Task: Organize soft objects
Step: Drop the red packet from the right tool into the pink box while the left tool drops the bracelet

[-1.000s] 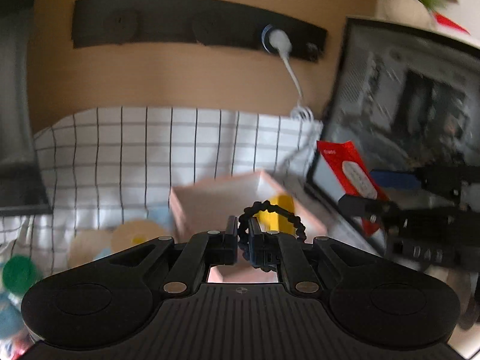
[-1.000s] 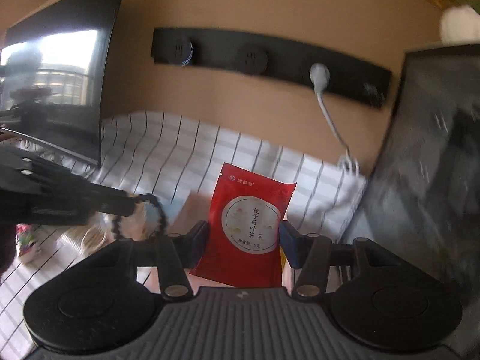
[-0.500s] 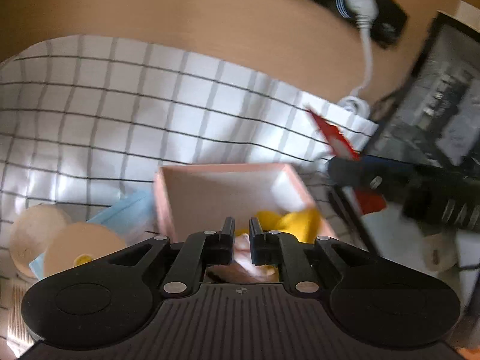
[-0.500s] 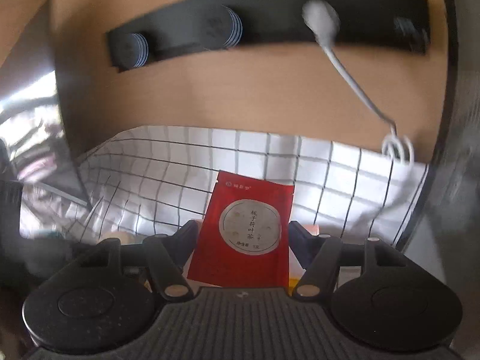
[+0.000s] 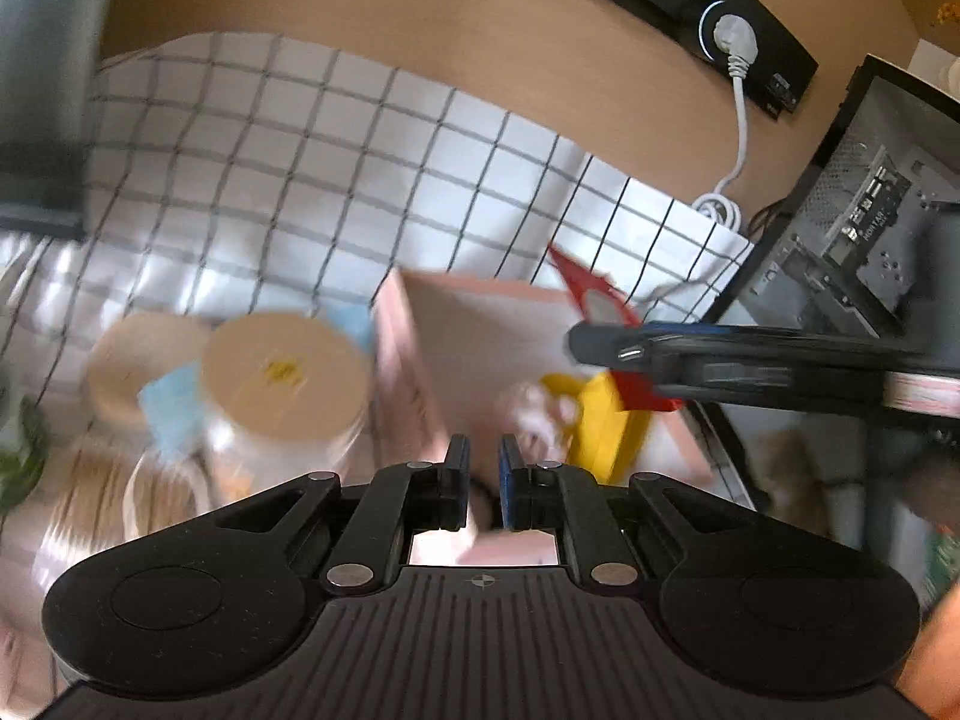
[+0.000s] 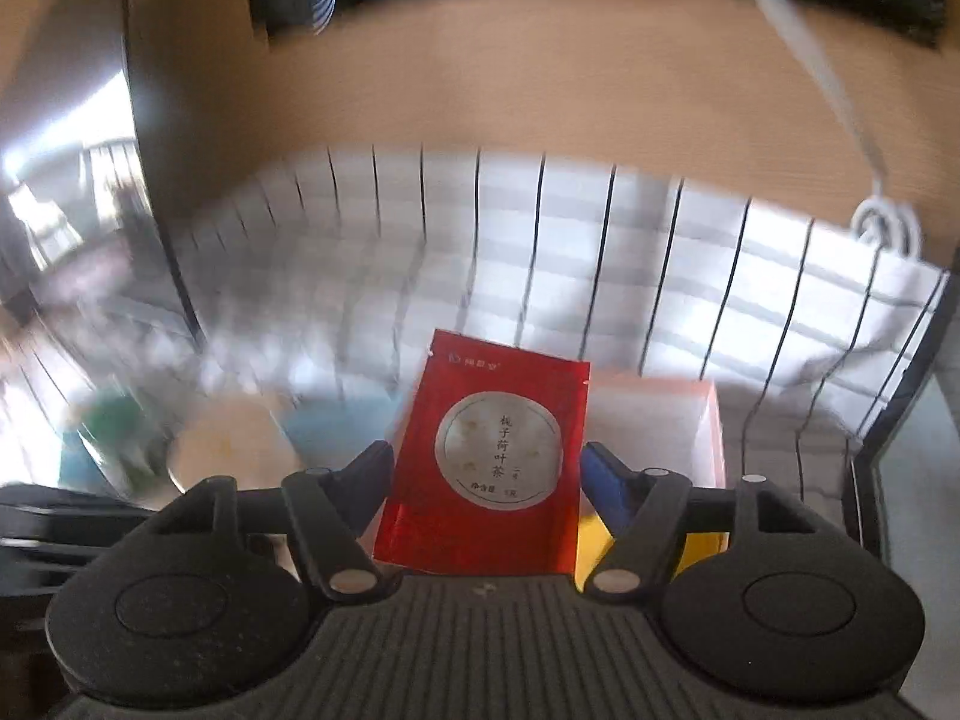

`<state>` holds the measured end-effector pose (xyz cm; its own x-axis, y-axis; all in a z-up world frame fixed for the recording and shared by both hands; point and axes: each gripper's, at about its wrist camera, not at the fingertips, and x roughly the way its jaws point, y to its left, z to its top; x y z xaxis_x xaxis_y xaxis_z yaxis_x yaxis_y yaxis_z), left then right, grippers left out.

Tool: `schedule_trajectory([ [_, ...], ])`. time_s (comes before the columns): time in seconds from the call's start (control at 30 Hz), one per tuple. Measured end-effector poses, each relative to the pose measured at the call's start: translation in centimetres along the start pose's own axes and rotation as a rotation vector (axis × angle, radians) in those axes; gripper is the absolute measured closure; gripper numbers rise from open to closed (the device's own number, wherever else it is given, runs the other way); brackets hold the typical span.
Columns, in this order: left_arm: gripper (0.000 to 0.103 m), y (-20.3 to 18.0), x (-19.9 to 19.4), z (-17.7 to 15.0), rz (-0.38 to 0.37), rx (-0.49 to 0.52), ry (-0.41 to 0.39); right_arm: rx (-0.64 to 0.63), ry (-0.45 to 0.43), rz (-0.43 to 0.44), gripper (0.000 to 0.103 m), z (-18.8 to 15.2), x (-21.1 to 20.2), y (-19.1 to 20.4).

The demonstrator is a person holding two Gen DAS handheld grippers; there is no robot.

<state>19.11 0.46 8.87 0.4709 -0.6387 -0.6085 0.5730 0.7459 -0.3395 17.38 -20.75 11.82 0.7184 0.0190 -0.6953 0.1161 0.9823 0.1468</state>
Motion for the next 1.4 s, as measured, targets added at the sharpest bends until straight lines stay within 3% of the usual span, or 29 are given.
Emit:
schedule_trajectory([
  [0.1, 0.092, 1.3, -2.0, -2.2, 0.012, -0.038, 0.015, -0.049, 0.115, -0.052, 0.034, -1.2, 3.4, 1.5],
  [0.33, 0.092, 6.3, -7.9, -7.8, 0.091, -0.159, 0.028, -0.029, 0.152, -0.067, 0.034, -3.9, 5.1, 2.3],
  [0.47, 0.092, 9.5, -11.0, -10.1, 0.192, -0.202, 0.001, 0.071, 0.000, -0.082, 0.034, -4.7, 1.1, 1.1],
  [0.57, 0.092, 12.2, -12.6, -11.6, 0.345, -0.250, -0.007, 0.091, -0.096, -0.105, 0.034, -4.9, -1.9, 1.2],
  [0.67, 0.092, 15.2, -14.4, -12.3, 0.482, -0.315, -0.061, 0.051, -0.110, -0.099, 0.034, -4.8, -3.7, 2.5],
  [0.83, 0.092, 19.4, -17.2, -11.2, 0.554, -0.384, -0.159, -0.007, -0.110, -0.029, 0.034, -5.4, -4.6, 7.0],
  [0.97, 0.092, 22.0, -18.0, -8.8, 0.512, -0.389, -0.155, -0.081, -0.087, 0.045, 0.034, -6.3, -4.3, 12.1],
  [1.2, 0.091, 21.2, -14.9, -5.0, 0.349, -0.222, -0.056, -0.207, -0.036, 0.103, 0.034, -8.8, -3.9, 18.7],
  [1.3, 0.091, 19.6, -13.0, -5.7, 0.330, -0.159, -0.019, -0.246, -0.029, 0.073, 0.034, -9.7, -3.8, 19.7],
  [1.4, 0.091, 17.8, -11.2, -6.1, 0.367, -0.072, -0.045, -0.213, 0.015, 0.072, 0.034, -10.2, -3.2, 19.3],
])
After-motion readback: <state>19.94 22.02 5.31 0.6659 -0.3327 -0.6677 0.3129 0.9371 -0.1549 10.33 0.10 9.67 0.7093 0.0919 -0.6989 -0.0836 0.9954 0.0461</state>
